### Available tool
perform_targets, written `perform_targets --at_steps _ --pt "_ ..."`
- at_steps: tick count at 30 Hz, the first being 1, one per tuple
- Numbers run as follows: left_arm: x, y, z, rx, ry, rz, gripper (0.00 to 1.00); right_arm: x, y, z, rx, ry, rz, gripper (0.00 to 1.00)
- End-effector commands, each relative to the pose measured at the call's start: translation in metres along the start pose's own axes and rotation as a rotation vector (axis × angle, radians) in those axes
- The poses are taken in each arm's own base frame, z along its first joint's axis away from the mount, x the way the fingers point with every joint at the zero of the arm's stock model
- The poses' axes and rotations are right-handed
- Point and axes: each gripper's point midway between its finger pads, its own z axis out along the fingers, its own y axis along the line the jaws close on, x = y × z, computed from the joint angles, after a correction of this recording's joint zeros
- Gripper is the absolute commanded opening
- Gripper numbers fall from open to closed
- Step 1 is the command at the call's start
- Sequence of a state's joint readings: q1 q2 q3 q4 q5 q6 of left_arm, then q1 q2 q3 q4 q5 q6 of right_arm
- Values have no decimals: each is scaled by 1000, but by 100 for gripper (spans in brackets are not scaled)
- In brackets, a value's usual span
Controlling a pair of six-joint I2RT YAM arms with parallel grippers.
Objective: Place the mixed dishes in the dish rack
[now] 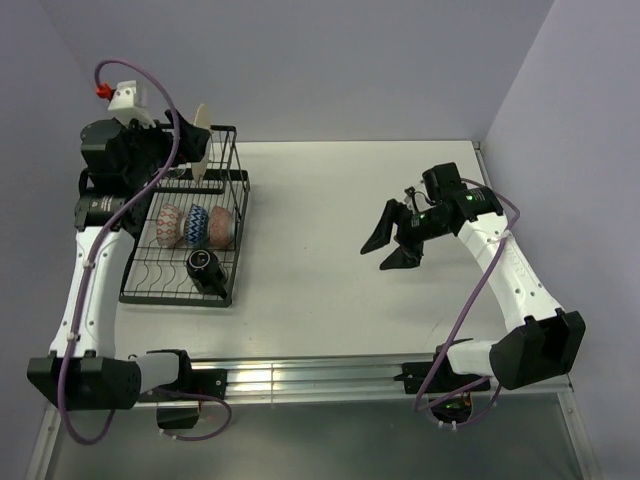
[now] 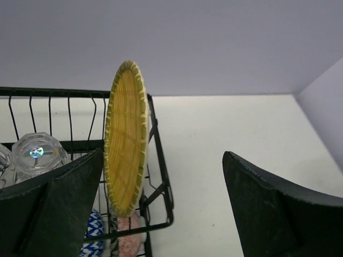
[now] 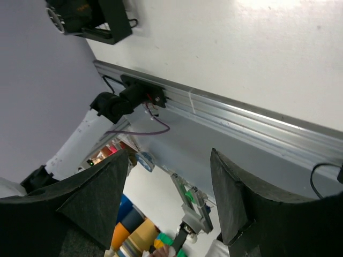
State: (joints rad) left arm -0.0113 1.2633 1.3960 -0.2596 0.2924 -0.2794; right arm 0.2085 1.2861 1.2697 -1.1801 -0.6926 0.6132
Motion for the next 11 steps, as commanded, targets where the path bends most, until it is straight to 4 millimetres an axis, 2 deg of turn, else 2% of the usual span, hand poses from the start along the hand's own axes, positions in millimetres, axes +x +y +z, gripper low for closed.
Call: perform_targets --at_steps 1,5,8,10,11 --pt "-32 -13 -27 -27 -102 -109 99 -13 26 -7 -125 -66 -88 71" --pt "-58 -35 -36 43 -146 -183 99 -12 37 -9 -201 -78 -112 71" --pt "-86 -60 -44 137 -206 -259 99 -14 46 -12 -219 -89 -157 71" --pt "-96 -81 -50 232 -210 -345 99 -10 54 -15 -239 -90 -189 71" --pt "-110 -91 -56 291 -254 -360 99 -9 58 -17 -251 -94 -199 71"
